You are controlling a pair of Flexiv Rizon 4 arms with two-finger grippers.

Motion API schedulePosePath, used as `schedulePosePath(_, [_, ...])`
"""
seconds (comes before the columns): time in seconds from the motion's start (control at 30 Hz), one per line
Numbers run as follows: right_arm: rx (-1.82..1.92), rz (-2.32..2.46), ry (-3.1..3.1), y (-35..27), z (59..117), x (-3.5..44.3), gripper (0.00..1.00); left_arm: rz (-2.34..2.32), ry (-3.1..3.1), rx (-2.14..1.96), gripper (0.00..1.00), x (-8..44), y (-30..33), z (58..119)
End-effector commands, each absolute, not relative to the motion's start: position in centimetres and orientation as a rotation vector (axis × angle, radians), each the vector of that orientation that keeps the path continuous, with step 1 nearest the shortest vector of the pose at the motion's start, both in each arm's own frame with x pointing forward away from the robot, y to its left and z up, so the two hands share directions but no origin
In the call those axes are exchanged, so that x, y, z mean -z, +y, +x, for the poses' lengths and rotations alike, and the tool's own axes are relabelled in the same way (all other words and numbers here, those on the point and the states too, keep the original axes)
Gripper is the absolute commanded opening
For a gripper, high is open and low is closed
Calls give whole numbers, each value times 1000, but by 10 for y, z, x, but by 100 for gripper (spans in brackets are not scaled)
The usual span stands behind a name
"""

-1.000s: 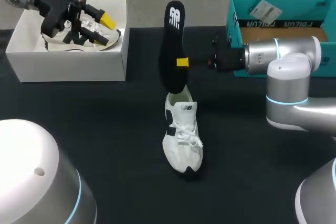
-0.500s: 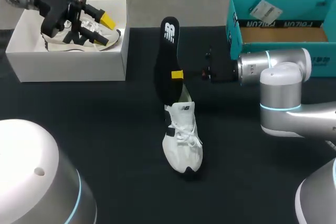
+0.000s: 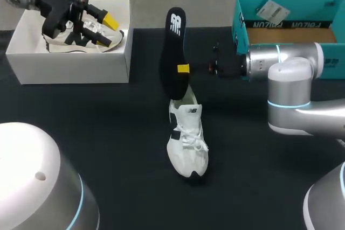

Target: Take the shoe out of the shoebox, open the shoe tongue, remove and reinsert the insole, then place the shoe into the shoebox

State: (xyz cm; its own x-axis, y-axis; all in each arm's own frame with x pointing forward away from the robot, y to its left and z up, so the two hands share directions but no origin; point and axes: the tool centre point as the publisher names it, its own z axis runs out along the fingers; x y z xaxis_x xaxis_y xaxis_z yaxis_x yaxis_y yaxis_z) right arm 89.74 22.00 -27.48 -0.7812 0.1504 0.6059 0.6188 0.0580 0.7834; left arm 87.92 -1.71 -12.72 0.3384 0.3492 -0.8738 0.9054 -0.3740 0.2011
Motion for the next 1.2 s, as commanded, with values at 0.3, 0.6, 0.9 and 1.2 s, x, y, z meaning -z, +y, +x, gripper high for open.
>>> schedulePosePath(0.3, [1725, -756, -1976, 233, 898, 281, 0, 1894, 1101, 989, 100, 127, -17, 879])
schedulePosePath(0.6, [1726, -827, -1924, 232, 874, 300, 0, 1894, 1101, 989, 100, 127, -17, 879])
schedulePosePath(0.9, [1753, -823, -1965, 225, 879, 282, 0, 1894, 1101, 989, 100, 127, -17, 879])
schedulePosePath(1.2, [1734, -830, -2056, 193, 883, 261, 0, 1894, 1101, 989, 100, 127, -17, 879])
